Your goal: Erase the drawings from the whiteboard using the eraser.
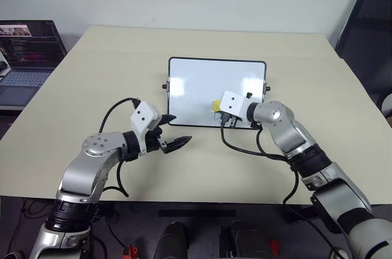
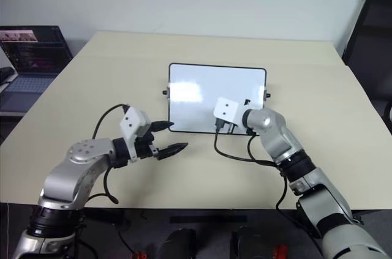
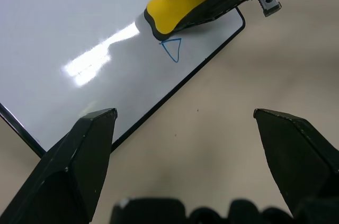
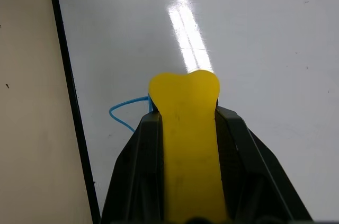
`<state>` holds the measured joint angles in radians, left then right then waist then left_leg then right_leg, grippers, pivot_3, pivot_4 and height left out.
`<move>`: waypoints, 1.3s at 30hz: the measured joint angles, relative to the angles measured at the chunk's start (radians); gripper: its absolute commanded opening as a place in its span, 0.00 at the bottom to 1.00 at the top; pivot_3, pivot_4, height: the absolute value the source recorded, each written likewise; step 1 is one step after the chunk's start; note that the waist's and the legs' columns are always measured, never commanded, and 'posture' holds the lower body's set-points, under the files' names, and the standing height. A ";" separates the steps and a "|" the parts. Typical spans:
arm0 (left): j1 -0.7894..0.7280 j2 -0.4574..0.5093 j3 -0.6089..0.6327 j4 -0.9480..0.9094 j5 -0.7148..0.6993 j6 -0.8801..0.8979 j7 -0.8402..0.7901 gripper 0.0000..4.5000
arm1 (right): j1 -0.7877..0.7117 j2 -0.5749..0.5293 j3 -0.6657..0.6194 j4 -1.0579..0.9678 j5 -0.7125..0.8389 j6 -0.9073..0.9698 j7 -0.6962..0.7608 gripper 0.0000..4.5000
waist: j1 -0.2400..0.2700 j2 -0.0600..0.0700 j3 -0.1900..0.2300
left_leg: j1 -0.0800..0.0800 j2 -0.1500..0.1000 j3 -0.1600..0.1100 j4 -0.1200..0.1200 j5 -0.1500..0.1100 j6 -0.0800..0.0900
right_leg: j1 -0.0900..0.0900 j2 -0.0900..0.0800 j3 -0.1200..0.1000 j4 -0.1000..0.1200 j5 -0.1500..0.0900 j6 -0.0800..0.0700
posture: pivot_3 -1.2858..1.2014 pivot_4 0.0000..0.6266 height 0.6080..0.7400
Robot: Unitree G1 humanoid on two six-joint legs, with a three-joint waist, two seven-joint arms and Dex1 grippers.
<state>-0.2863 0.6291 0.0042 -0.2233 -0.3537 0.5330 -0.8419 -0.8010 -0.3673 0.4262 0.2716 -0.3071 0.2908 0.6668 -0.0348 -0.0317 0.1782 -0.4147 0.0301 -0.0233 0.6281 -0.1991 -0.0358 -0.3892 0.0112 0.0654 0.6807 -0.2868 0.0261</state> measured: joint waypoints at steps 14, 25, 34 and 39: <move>0.000 0.000 0.000 0.000 0.000 0.000 -0.005 1.00 | 0.039 -0.073 -0.029 -0.054 0.008 0.001 -0.010 0.22 | 0.006 0.000 0.000 | 0.000 -0.001 0.000 0.000 0.000 0.000 | 0.000 -0.001 0.000 0.000 0.000 0.000 | 0.52 0.24 1.00; -0.002 0.006 0.002 0.003 0.000 0.000 -0.018 1.00 | 0.117 0.039 -0.234 -0.232 0.226 0.243 -0.009 0.22 | 0.003 0.001 0.001 | -0.002 0.000 -0.001 -0.001 0.000 0.000 | -0.001 -0.001 0.000 0.000 0.000 0.000 | 0.52 0.24 1.00; 0.047 0.019 0.081 0.001 -0.023 -0.006 -0.017 1.00 | 0.395 -0.009 -0.437 -0.670 0.497 0.517 0.022 0.22 | 0.005 0.001 0.001 | -0.003 -0.001 -0.002 -0.003 -0.003 -0.002 | -0.001 -0.005 -0.001 -0.002 -0.003 -0.002 | 0.52 0.24 1.00; 0.066 0.018 0.101 -0.004 -0.062 -0.010 -0.021 1.00 | 0.575 -0.016 -0.492 -0.837 0.588 0.572 0.000 0.22 | 0.000 0.001 0.001 | -0.002 0.000 -0.002 -0.003 -0.003 -0.002 | -0.001 -0.004 -0.001 -0.001 -0.006 0.000 | 0.52 0.24 1.00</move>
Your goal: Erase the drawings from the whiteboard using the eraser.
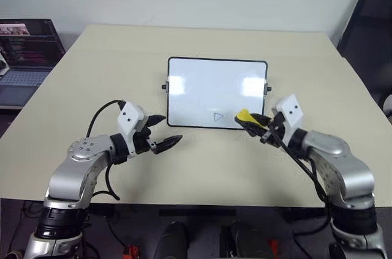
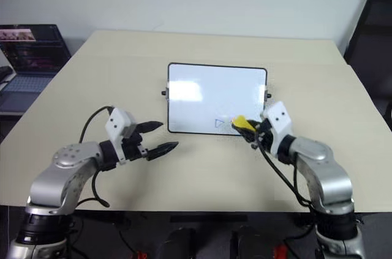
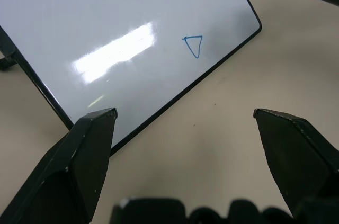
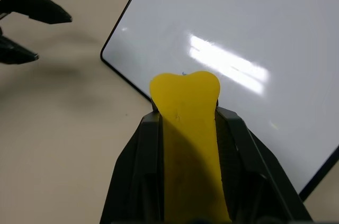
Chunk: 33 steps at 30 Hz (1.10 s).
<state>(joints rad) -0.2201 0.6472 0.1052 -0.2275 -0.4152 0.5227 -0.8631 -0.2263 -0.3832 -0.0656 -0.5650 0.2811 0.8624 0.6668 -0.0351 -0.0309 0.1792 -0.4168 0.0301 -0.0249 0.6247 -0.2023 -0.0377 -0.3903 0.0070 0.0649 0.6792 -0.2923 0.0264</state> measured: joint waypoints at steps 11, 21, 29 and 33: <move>0.032 0.012 0.014 -0.003 -0.017 -0.026 -0.027 1.00 | 0.113 -0.019 0.112 -0.049 0.016 -0.048 -0.070 0.22 | -0.001 0.000 0.000 | 0.001 0.000 0.001 0.001 0.000 0.000 | 0.000 0.000 0.001 0.000 0.000 0.000 | 0.52 0.24 1.00; 0.039 0.042 -0.057 -0.018 0.034 -0.078 -0.044 1.00 | -0.317 -0.066 0.443 0.382 -0.345 -0.345 -0.127 0.22 | -0.006 0.000 0.001 | 0.000 0.000 0.002 0.000 0.000 0.000 | -0.002 0.002 0.001 0.000 -0.001 -0.001 | 0.52 0.24 1.00; 0.062 0.050 -0.082 -0.040 0.065 -0.110 -0.046 1.00 | -0.490 0.033 0.488 0.706 -0.465 -0.530 -0.171 0.22 | 0.002 0.000 0.000 | -0.001 -0.001 0.002 0.000 0.000 -0.001 | -0.001 0.002 0.000 0.000 0.002 -0.005 | 0.52 0.24 1.00; 0.063 0.051 -0.082 -0.043 0.065 -0.113 -0.046 1.00 | -0.500 0.047 0.492 0.777 -0.497 -0.595 -0.167 0.22 | 0.001 0.000 0.000 | 0.000 -0.001 0.001 0.000 0.000 -0.001 | -0.001 0.002 0.000 0.001 0.002 -0.005 | 0.52 0.24 1.00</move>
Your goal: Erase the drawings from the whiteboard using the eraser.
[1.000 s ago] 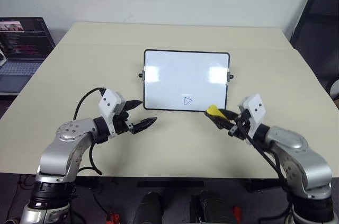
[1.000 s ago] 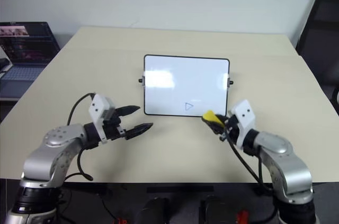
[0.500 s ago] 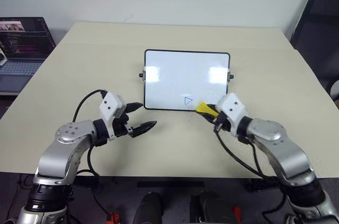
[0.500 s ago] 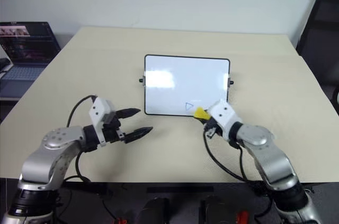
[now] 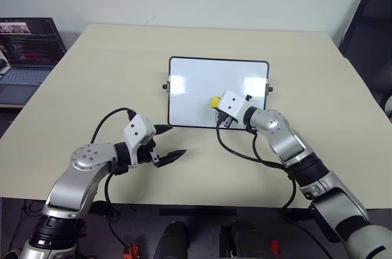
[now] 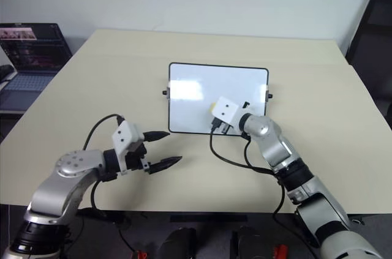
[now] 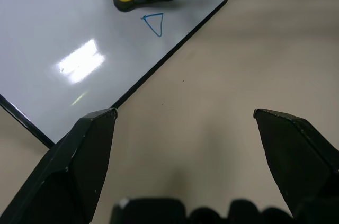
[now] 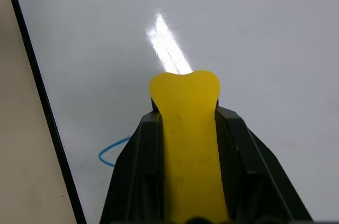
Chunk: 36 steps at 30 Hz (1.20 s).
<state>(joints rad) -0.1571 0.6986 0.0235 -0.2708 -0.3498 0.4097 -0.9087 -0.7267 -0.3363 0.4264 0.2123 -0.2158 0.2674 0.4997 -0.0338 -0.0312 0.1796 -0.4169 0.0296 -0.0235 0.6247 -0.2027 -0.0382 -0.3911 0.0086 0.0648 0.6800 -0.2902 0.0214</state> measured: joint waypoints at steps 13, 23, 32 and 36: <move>-0.001 0.000 0.000 0.001 -0.002 -0.001 -0.007 1.00 | 0.055 0.012 0.023 0.028 -0.039 -0.074 0.027 0.22 | -0.001 0.000 0.000 | 0.002 0.001 0.000 0.003 0.001 0.000 | 0.002 0.000 0.000 0.001 0.001 0.001 | 0.52 0.24 1.00; -0.002 -0.001 0.001 0.002 -0.002 -0.003 -0.012 1.00 | 0.113 -0.070 0.012 -0.083 -0.043 -0.008 0.129 0.22 | 0.004 -0.001 -0.001 | 0.002 0.000 0.000 0.003 0.001 0.000 | 0.003 0.000 0.000 0.000 0.001 0.001 | 0.52 0.24 1.00; -0.006 -0.004 0.000 0.002 -0.002 -0.003 -0.020 1.00 | 0.107 -0.036 -0.001 -0.074 -0.075 0.007 0.053 0.22 | 0.001 -0.001 -0.001 | 0.003 0.001 0.000 0.004 0.001 0.001 | 0.002 0.000 0.000 0.001 0.000 0.005 | 0.52 0.24 1.00; -0.007 -0.004 0.000 0.002 -0.002 -0.003 -0.020 1.00 | 0.081 -0.036 -0.059 -0.062 -0.075 0.022 0.022 0.22 | 0.004 -0.001 -0.001 | 0.002 0.000 0.000 0.004 0.001 0.001 | 0.003 0.000 0.000 0.001 0.000 0.005 | 0.52 0.24 1.00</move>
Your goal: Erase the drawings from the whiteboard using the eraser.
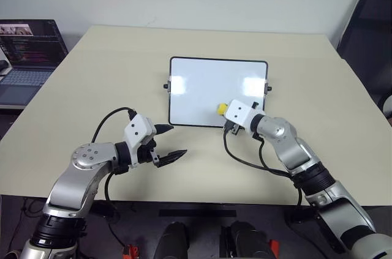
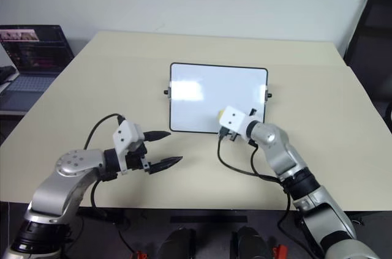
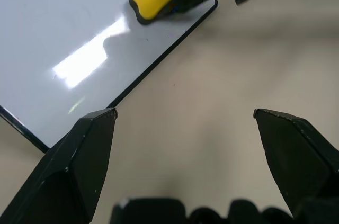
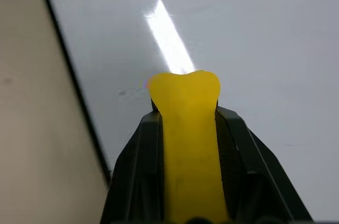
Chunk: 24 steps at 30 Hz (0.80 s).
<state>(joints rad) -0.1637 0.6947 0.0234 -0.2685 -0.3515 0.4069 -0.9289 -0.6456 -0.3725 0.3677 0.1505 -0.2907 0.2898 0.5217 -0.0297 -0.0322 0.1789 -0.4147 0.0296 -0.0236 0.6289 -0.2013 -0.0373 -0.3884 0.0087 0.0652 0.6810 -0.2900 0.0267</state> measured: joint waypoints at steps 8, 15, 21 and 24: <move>0.000 0.000 0.000 0.000 -0.001 0.001 0.001 1.00 | 0.037 -0.061 0.021 -0.058 -0.002 0.014 0.105 0.22 | 0.000 0.000 0.000 | 0.000 0.000 0.000 0.000 0.000 0.000 | 0.000 0.000 0.000 0.000 0.000 0.000 | 0.52 0.24 1.00; 0.000 -0.001 0.000 0.000 -0.001 0.002 0.002 1.00 | 0.047 -0.053 0.036 -0.057 -0.004 0.009 0.107 0.22 | -0.004 0.000 0.000 | 0.000 0.001 0.000 0.000 0.000 0.000 | 0.000 0.000 0.000 0.000 0.000 0.000 | 0.52 0.24 1.00; 0.000 -0.001 0.000 0.000 -0.001 0.001 0.002 1.00 | 0.007 -0.003 0.006 -0.022 -0.002 0.006 0.033 0.22 | -0.007 0.000 0.000 | 0.000 0.001 0.000 0.000 0.000 0.000 | -0.001 0.000 0.000 0.000 0.000 0.000 | 0.52 0.24 1.00; 0.001 -0.002 0.000 0.000 -0.001 0.001 0.002 1.00 | 0.007 -0.004 0.008 -0.033 -0.003 0.022 0.054 0.22 | -0.005 0.000 0.000 | 0.000 0.001 0.000 -0.001 0.000 0.000 | -0.001 0.000 0.000 0.000 0.001 -0.002 | 0.52 0.24 1.00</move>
<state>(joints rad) -0.1629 0.6932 0.0232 -0.2689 -0.3526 0.4083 -0.9273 -0.6386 -0.3767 0.3759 0.1175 -0.2934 0.3119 0.5755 -0.0351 -0.0320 0.1790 -0.4149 0.0303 -0.0233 0.6277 -0.2015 -0.0373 -0.3893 0.0086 0.0656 0.6805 -0.2889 0.0243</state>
